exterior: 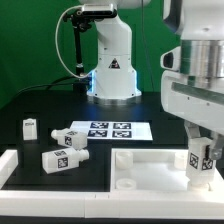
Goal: Assemble one leg
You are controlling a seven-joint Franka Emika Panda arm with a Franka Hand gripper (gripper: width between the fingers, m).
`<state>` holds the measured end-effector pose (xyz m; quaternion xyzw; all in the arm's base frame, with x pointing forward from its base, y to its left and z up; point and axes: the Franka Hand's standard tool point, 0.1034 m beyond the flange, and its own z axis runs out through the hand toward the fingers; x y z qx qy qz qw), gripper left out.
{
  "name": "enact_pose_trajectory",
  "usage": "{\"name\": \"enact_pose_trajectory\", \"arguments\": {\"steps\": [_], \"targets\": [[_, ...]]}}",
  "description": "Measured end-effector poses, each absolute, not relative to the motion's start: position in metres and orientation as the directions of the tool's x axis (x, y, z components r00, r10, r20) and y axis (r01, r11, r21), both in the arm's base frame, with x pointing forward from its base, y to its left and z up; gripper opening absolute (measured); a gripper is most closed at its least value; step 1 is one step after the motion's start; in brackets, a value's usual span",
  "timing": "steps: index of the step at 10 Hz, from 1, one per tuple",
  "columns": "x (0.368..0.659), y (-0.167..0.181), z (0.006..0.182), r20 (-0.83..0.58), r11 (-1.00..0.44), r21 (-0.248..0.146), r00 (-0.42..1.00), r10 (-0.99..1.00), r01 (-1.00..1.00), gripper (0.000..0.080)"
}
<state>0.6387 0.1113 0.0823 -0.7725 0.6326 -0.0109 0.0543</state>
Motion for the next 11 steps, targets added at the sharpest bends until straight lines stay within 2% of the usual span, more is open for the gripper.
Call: {"name": "enact_pose_trajectory", "arguments": {"steps": [2, 3, 4, 5, 6, 7, 10, 11], "targets": [[0.6377, 0.112, 0.0794, -0.086, -0.008, -0.11, 0.017, -0.996, -0.994, 0.0284], [0.6377, 0.1117, 0.0792, -0.085, -0.013, -0.11, 0.022, -0.996, -0.994, 0.0336], [0.6377, 0.1117, 0.0792, -0.085, -0.013, -0.11, 0.022, -0.996, -0.994, 0.047], [0.638, 0.1112, 0.0792, -0.07, -0.084, -0.116, 0.093, -0.993, -0.99, 0.047], [0.6393, 0.111, 0.0795, -0.023, -0.338, -0.133, 0.344, -0.939, -0.932, 0.0605], [0.6389, 0.1126, 0.0789, 0.002, -0.531, -0.136, 0.536, -0.844, -0.836, 0.064], [0.6392, 0.1102, 0.0788, 0.039, -0.722, -0.126, 0.724, -0.688, -0.68, 0.0647], [0.6393, 0.1097, 0.0788, 0.044, -0.746, -0.123, 0.747, -0.664, -0.655, 0.0649]]}}
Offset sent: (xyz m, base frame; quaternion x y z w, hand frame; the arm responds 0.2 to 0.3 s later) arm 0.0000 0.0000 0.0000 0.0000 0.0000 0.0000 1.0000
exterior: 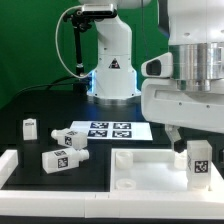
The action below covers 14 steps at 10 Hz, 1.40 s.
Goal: Assemble one leg
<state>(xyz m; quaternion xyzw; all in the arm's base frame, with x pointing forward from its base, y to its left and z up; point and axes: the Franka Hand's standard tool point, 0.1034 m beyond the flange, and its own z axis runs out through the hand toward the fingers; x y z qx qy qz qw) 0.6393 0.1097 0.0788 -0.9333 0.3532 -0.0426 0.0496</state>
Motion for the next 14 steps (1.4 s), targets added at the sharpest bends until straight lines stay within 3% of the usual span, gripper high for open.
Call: {"name": "enact_pose_trajectory", "arguments": {"steps": [2, 3, 5, 6, 7, 8, 11, 14], "targets": [[0.6408, 0.106, 0.0776, 0.092, -0.927, -0.074, 0.923, -0.374, -0.368, 0.0649], [0.6408, 0.1061, 0.0776, 0.088, -0.907, -0.079, 0.904, -0.419, -0.413, 0.0649], [0.6407, 0.1057, 0.0772, 0.084, -0.887, -0.081, 0.884, -0.46, -0.454, 0.0398], [0.6406, 0.1059, 0.0772, 0.079, -0.861, -0.087, 0.858, -0.507, -0.501, 0.0398], [0.6406, 0.106, 0.0771, 0.071, -0.81, -0.094, 0.808, -0.585, -0.578, 0.0285], [0.6405, 0.1062, 0.0771, 0.064, -0.774, -0.098, 0.772, -0.632, -0.625, 0.0285], [0.6379, 0.1078, 0.0766, 0.007, -0.381, -0.091, 0.382, -0.924, -0.92, 0.0285], [0.6392, 0.1049, 0.0741, -0.105, 0.155, -0.073, -0.147, -0.983, -0.985, 0.0287]]}}
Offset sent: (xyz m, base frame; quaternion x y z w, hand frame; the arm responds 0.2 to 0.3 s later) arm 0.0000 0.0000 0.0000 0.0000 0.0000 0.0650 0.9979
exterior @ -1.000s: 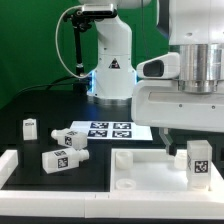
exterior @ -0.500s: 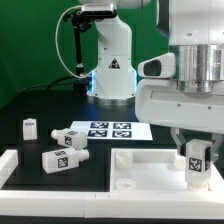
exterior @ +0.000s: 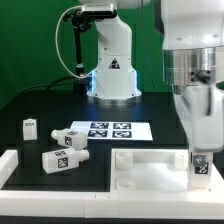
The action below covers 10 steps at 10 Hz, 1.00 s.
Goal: Assemble one leg
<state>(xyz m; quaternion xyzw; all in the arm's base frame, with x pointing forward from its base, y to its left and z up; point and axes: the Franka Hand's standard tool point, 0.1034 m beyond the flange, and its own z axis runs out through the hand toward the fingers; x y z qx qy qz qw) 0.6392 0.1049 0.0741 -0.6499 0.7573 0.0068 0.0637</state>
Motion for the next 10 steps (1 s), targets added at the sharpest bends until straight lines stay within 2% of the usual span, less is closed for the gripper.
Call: {"name": "enact_pose_trajectory", "arguments": {"steps": [3, 4, 5, 6, 7, 10], "targets": [[0.639, 0.106, 0.074, -0.102, 0.135, -0.074, -0.127, -0.987, -0.988, 0.0287], [0.64, 0.107, 0.075, -0.069, -0.053, -0.087, 0.059, -0.996, -0.995, 0.0466], [0.642, 0.108, 0.076, -0.05, -0.192, -0.107, 0.198, -0.979, -0.976, 0.0583], [0.641, 0.111, 0.075, -0.043, -0.277, -0.109, 0.283, -0.958, -0.955, 0.0583], [0.639, 0.116, 0.074, -0.045, -0.301, -0.104, 0.307, -0.951, -0.948, 0.0638], [0.639, 0.115, 0.075, -0.038, -0.33, -0.102, 0.335, -0.941, -0.939, 0.0649]]}}
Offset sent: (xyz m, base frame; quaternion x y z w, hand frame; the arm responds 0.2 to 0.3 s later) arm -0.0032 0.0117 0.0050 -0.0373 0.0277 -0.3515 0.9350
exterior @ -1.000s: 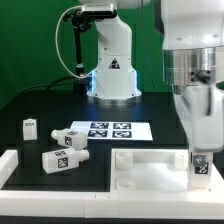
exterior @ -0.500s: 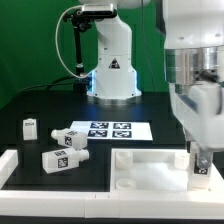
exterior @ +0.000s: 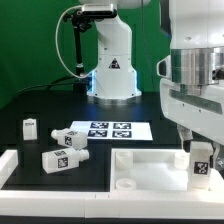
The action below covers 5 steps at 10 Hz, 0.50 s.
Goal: Assemble one leg
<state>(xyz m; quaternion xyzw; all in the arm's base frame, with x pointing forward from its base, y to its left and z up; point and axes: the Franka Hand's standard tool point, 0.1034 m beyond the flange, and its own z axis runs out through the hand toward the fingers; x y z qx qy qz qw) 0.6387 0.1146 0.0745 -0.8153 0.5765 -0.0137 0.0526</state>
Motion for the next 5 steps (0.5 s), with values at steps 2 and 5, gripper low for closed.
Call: {"name": "enact_pose_trajectory", "arguments": {"steps": [2, 5], "targets": [[0.639, 0.1187, 0.0752, -0.001, -0.57, -0.093, 0.573, -0.82, -0.816, 0.0649], [0.6372, 0.1198, 0.0732, 0.001, -0.646, -0.092, 0.649, -0.761, -0.758, 0.0649]]}}
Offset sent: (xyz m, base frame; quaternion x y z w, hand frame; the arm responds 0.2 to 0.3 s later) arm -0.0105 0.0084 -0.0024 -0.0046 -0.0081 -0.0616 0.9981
